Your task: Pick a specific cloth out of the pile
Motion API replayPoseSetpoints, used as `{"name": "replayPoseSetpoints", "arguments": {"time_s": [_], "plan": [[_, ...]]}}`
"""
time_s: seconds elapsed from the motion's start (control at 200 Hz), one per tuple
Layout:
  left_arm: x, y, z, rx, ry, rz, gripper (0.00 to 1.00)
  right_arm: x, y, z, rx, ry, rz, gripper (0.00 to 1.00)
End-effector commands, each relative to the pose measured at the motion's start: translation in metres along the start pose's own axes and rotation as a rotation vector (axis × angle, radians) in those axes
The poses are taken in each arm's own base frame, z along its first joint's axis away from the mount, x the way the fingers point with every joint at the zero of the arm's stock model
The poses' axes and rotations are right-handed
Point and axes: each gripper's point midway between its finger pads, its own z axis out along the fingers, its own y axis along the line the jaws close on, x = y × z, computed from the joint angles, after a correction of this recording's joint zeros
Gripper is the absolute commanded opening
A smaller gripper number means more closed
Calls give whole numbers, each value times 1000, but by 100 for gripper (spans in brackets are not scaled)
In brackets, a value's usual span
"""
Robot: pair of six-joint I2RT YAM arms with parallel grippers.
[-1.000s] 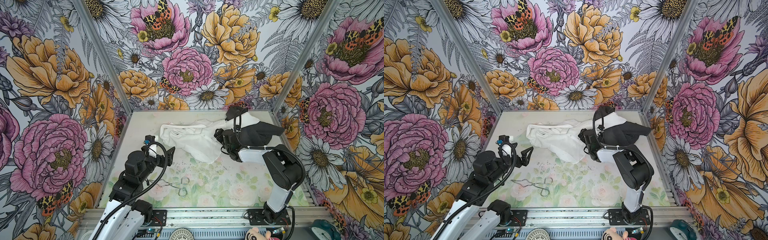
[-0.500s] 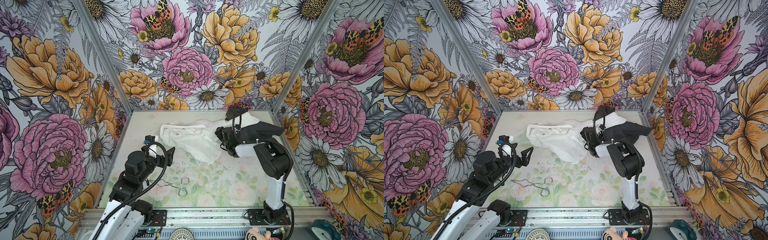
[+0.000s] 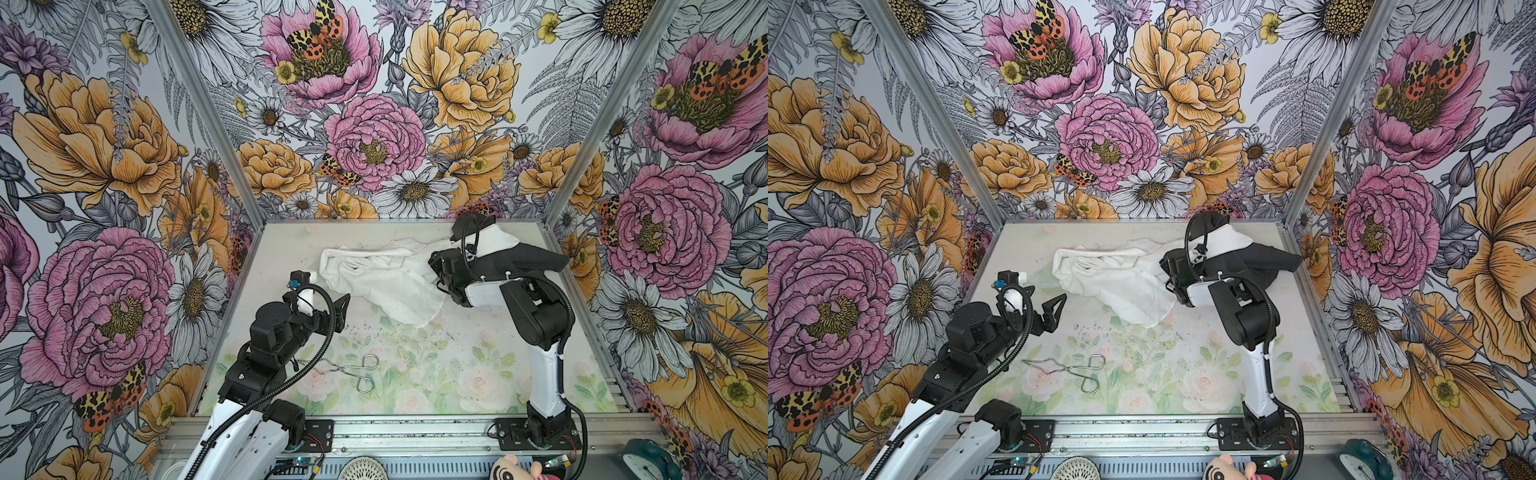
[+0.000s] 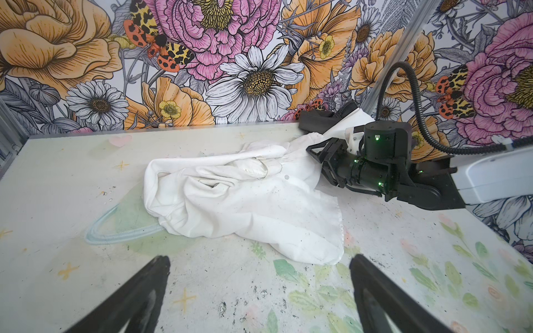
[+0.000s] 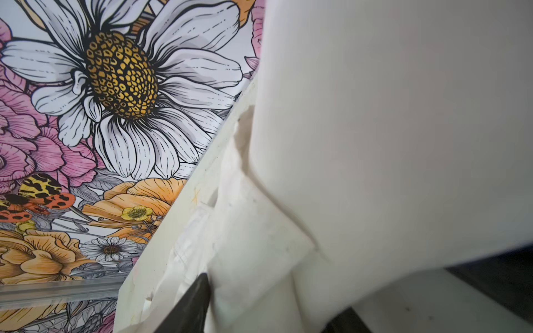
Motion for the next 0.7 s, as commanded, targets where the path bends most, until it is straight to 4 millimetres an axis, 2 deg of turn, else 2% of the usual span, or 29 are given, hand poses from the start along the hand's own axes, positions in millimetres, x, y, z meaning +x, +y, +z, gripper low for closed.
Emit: {"name": "replayPoseSetpoints", "arguments": {"time_s": [0.0,0.1,0.19,0.255,0.505,0.696], "plan": [[3,3,-1,-12,0,-10,99,0,-1,8,10,8,5,41],[3,3,-1,-12,1,-10,99,-3,4,8,-10,3,-2,17],[3,4,-1,-14,0,-10,99,-7,13,7,-42,-2,-13,3],[3,4,-1,-12,0,-11,99,-12,25,5,-90,-18,-26,0],[2,4,-2,-14,-3,-10,99,-33,88,-15,-280,-54,-136,0],[2,4,-2,-14,-4,-10,99,-47,143,-41,-393,-90,-260,0]]}}
